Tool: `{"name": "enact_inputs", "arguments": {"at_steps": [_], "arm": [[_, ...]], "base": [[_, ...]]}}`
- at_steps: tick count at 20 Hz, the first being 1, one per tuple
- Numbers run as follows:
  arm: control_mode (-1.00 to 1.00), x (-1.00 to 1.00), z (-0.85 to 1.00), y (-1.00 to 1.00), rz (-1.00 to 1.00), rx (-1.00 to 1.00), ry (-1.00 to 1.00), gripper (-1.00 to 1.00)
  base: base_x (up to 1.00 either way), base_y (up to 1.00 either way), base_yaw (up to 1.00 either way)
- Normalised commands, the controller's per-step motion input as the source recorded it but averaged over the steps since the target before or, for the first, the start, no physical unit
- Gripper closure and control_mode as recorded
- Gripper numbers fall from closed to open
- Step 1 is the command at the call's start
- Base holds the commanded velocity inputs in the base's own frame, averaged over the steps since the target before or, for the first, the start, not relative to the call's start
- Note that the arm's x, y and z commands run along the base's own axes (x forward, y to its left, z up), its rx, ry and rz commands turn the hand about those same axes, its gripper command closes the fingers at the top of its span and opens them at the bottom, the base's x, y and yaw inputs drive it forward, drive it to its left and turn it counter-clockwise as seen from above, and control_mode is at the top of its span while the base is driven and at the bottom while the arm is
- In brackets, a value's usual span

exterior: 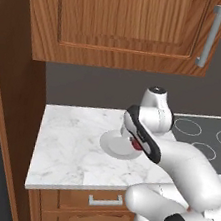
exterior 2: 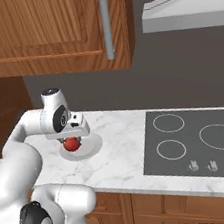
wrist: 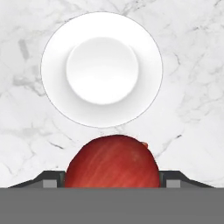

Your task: Pick onion from the fridge and place it on the plate on the counter.

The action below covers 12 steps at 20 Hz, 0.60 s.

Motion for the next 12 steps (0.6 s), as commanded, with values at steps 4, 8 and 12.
{"name": "enact_inputs", "arguments": {"at_steps": [4, 8, 12], "arm": [[-1.0, 0.31, -0.54, 0.0, 0.0, 0.0, 0.0, 1.0], [-1.0, 0.37, -0.43, 0.0, 0.0, 0.0, 0.0, 1.0], [-1.0, 0.41, -0.39, 0.05, 0.0, 0.0, 0.0, 1.0]], "base": [[0.0, 0.0, 0.0], [0.0, 0.0, 0.0], [0.0, 0.0, 0.0]]}}
